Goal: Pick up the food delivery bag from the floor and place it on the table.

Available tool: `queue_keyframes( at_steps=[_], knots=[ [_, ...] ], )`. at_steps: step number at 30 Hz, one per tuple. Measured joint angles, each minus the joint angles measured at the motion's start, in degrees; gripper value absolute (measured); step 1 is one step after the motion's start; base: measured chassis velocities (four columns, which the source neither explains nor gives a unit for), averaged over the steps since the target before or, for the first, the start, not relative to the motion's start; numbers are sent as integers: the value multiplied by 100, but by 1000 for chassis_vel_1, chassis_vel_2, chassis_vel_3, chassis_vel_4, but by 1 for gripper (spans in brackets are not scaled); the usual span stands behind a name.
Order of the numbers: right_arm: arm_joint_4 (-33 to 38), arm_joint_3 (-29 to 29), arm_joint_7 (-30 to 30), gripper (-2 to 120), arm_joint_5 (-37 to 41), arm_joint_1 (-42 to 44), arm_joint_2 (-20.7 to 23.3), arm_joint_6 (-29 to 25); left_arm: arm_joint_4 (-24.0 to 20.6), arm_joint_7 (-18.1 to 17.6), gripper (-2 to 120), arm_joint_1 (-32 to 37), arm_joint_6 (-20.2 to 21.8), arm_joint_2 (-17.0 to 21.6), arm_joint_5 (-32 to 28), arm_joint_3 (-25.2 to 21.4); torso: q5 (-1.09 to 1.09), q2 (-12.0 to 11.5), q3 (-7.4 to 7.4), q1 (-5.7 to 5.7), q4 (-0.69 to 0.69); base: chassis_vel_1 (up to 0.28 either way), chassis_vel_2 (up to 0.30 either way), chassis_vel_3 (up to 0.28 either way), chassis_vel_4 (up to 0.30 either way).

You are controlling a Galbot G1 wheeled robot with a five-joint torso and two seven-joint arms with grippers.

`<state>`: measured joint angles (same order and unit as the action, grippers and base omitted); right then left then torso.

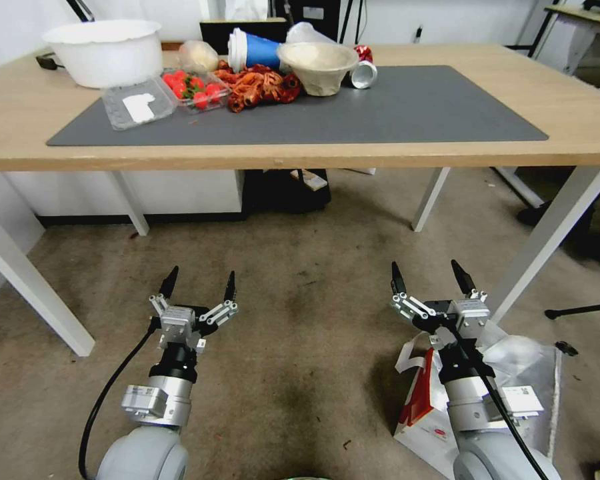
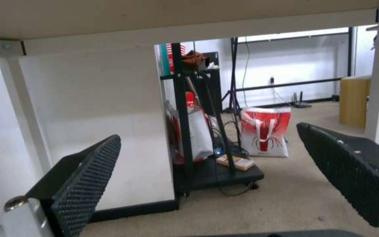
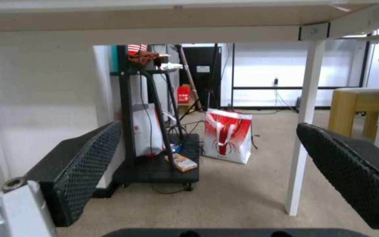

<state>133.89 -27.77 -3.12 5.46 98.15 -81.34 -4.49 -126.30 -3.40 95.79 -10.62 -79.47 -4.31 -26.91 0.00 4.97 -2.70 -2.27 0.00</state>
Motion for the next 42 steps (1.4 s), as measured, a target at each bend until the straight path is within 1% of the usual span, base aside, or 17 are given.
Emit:
queue_keyframes(
  at_steps=[1, 4, 5, 8, 9, 14, 19, 27, 30, 32, 34, 36, 38, 41, 42],
  knots=[
    [0, 0, 0, 100, 0, 0, 0, 0, 0, 0, 100, 0, 0, 0, 0, 0, 0, 0, 0, 0, 0, 0, 0, 0, 0],
    [-14, 0, 1, 100, -2, 2, -17, -1, 0, -2, 100, 6, 0, -31, 5, 23, 0, -93, 87, 6, 0, 0, 0, 0, 0],
    [-14, 0, 1, 100, -2, 2, -17, -1, 0, -2, 100, 6, 0, -31, 5, 23, 0, -93, 87, 6, 0, 0, 0, 0, 0],
    [-14, 6, 4, 100, -8, 3, -32, -5, 7, -9, 100, 14, -6, -34, 12, 27, 0, -183, 167, 17, 0, 0, 0, 0, 0],
    [-14, 6, 4, 100, -8, 3, -32, -5, 7, -9, 100, 14, -6, -34, 12, 27, 0, -183, 167, 17, 0, 0, 0, 0, 0],
    [-14, 4, 6, 100, -8, -1, -32, -6, 18, -9, 100, 4, -15, -29, 12, 27, 0, -301, 271, 23, 0, 0, 0, 0, 0],
    [-12, 2, 6, 100, -8, 1, -56, -7, 41, -13, 100, -7, -16, -36, 15, 44, 0, -365, 270, 42, 1, 0, 0, 0, 0],
    [-29, -40, 6, 100, 34, -40, -98, -15, 80, -24, 100, -22, -26, -34, 13, 48, 0, -365, 270, 44, 1, 0, 0, 0, 0],
    [-30, -106, 5, 100, 98, -61, -94, 2, 121, 38, 100, -36, -170, -29, -50, 38, 0, -356, 270, 44, 1, 0, 0, 0, 0],
    [-18, -225, 5, 100, 202, -96, -65, 33, 161, 174, 100, -70, -335, -21, -90, 4, 0, -349, 270, 44, 1, 0, 0, 0, 0],
    [8, -314, 5, 100, 287, -118, -52, 68, 183, 197, 100, -89, -411, -9, -98, -4, 0, -346, 270, 43, 1, 0, 0, 0, 0],
    [59, -552, 24, 100, 484, -143, -11, 125, 216, 201, 100, -95, -473, 15, -86, -14, 0, -340, 270, 42, 1, 0, 0, 0, 0],
    [70, -645, 46, 100, 547, -146, 7, 142, 226, 197, 100, -95, -483, 20, -74, -15, 0, -338, 270, 41, 1, 0, 0, 0, 0],
    [75, -1069, 156, 100, 875, -155, 72, 181, 256, 152, 100, -112, -504, 27, -35, -13, 1, -332, 270, 40, 1, 0, 0, 0, 0],
    [75, -1069, 156, 100, 875, -155, 72, 181, 256, 152, 100, -112, -504, 27, -35, -13, 1, -332, 270, 40, 1, 0, 0, 0, 0]
  ],
)
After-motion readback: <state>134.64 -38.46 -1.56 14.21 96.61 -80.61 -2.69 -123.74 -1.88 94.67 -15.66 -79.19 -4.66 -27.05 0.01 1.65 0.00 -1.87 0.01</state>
